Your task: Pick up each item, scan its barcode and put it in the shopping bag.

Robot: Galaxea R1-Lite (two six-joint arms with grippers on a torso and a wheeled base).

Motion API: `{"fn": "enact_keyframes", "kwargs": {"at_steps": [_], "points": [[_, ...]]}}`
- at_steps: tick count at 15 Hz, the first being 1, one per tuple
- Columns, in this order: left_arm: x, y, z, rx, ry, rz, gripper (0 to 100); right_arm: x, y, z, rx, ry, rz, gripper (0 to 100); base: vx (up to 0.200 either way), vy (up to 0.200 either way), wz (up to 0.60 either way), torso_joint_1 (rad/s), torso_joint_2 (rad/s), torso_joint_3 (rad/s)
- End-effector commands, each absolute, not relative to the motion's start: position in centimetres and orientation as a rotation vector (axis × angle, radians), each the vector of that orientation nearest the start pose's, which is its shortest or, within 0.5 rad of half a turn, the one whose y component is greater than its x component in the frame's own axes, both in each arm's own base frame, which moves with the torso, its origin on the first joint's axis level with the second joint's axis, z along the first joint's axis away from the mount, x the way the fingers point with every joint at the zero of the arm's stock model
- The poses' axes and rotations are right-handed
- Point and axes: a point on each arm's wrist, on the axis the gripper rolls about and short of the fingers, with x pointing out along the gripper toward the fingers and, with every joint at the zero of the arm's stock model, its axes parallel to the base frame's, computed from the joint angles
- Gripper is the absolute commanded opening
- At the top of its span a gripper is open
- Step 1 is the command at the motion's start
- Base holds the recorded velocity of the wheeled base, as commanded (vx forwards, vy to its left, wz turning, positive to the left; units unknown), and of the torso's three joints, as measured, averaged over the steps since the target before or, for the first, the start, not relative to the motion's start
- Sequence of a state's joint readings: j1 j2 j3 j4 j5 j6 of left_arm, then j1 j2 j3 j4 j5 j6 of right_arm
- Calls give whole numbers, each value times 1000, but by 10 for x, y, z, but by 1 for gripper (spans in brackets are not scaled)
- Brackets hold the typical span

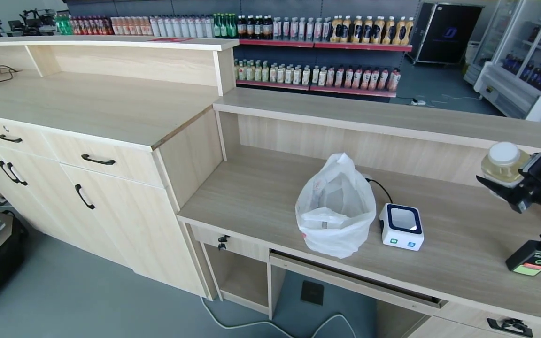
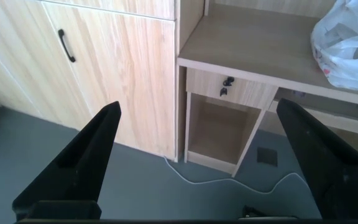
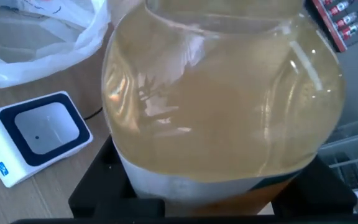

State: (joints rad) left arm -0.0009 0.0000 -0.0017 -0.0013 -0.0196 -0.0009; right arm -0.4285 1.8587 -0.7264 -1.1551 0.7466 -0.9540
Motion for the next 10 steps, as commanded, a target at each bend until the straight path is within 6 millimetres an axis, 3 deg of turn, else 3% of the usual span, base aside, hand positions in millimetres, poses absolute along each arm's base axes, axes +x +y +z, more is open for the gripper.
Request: {"fn": "enact_keyframes", "kwargs": {"at_steps": [1, 10], "points": [[-23, 0, 76, -2, -2, -20, 100, 327, -127, 138, -914, -168, 329, 0, 0, 0, 0, 0, 0, 0], [-23, 0, 76, -2, -3, -20, 100, 371, -91, 95, -914, -239, 450, 0, 0, 0, 0, 0, 0, 0]]}}
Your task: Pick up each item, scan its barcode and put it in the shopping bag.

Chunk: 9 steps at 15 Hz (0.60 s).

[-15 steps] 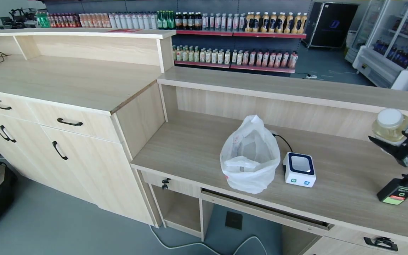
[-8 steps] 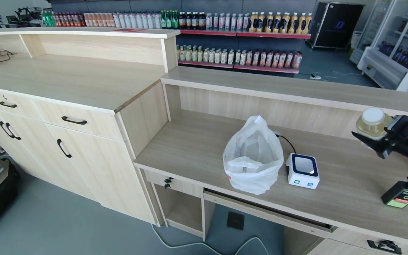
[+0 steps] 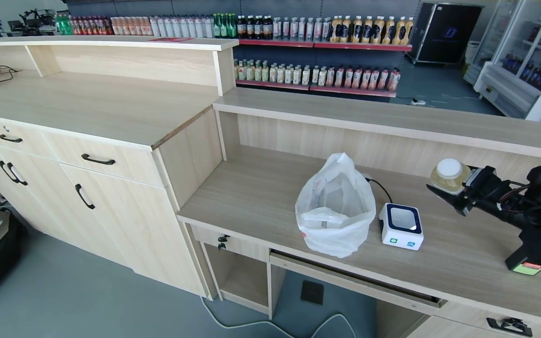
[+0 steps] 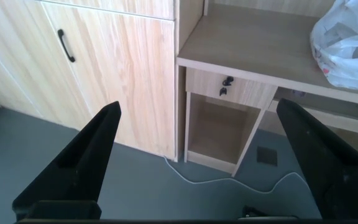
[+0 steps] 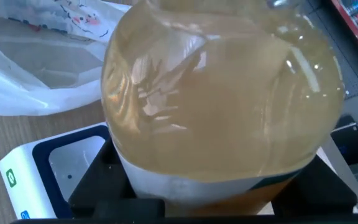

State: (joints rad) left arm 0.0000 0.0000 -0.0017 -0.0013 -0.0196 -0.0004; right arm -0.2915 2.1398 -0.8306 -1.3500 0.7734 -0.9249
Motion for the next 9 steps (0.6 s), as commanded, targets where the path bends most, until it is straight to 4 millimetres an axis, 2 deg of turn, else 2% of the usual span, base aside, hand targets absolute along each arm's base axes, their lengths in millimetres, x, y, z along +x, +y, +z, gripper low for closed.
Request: {"fn": "enact_keyframes", "kwargs": {"at_steps": [1, 9], "points": [[-23, 0, 76, -2, -2, -20, 100, 373, -91, 93, -916, -243, 449, 0, 0, 0, 0, 0, 0, 0], [-23, 0, 76, 0, -3, -20, 100, 377, -92, 80, -970, -230, 457, 0, 0, 0, 0, 0, 0, 0]]}}
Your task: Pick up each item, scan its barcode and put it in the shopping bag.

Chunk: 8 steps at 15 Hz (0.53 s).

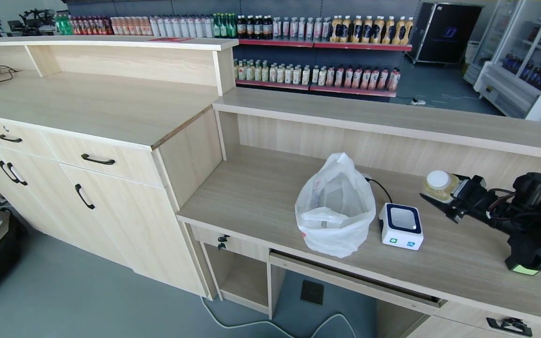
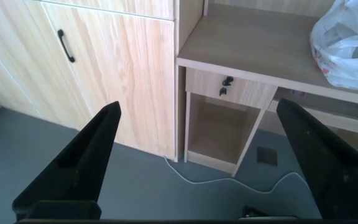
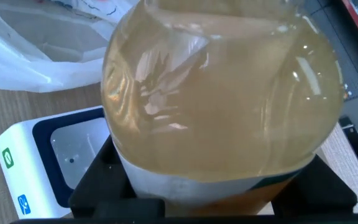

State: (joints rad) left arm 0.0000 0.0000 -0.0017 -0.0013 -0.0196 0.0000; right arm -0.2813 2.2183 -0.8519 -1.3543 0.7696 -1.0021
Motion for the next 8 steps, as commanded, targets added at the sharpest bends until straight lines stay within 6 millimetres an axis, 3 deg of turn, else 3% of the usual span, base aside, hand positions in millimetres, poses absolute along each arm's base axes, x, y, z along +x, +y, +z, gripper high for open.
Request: {"fn": "enact_keyframes", "kwargs": {"at_steps": [1, 8], "points": [[-23, 0, 76, 0, -3, -20, 100, 377, -92, 75, -991, -227, 458, 0, 0, 0, 0, 0, 0, 0], [-23, 0, 76, -2, -2, -20, 100, 382, -93, 72, -1020, -238, 454, 0, 0, 0, 0, 0, 0, 0]]}}
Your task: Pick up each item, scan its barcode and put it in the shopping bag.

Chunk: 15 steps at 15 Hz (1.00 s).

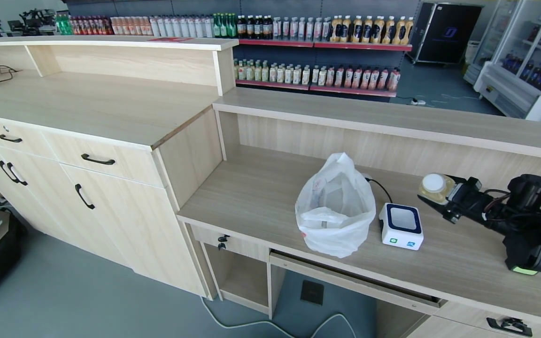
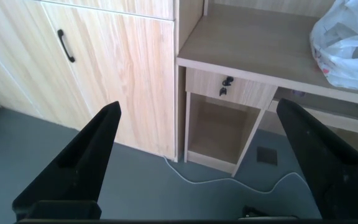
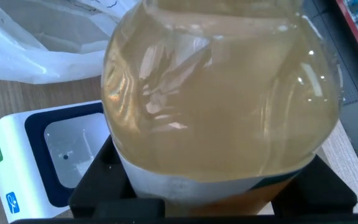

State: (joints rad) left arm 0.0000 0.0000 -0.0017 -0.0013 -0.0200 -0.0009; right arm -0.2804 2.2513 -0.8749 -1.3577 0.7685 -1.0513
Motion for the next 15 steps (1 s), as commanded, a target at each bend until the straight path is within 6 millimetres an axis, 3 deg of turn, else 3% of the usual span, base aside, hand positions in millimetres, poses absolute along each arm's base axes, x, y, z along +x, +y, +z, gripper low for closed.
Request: {"fn": "enact_keyframes", "kwargs": {"at_steps": [1, 15], "points": [[-23, 0, 76, -2, -3, -20, 100, 383, -93, 70, -1018, -234, 458, 0, 0, 0, 0, 0, 0, 0], [-23, 0, 76, 0, -2, -20, 100, 404, -73, 56, -1019, -285, 501, 0, 0, 0, 0, 0, 0, 0]]}}
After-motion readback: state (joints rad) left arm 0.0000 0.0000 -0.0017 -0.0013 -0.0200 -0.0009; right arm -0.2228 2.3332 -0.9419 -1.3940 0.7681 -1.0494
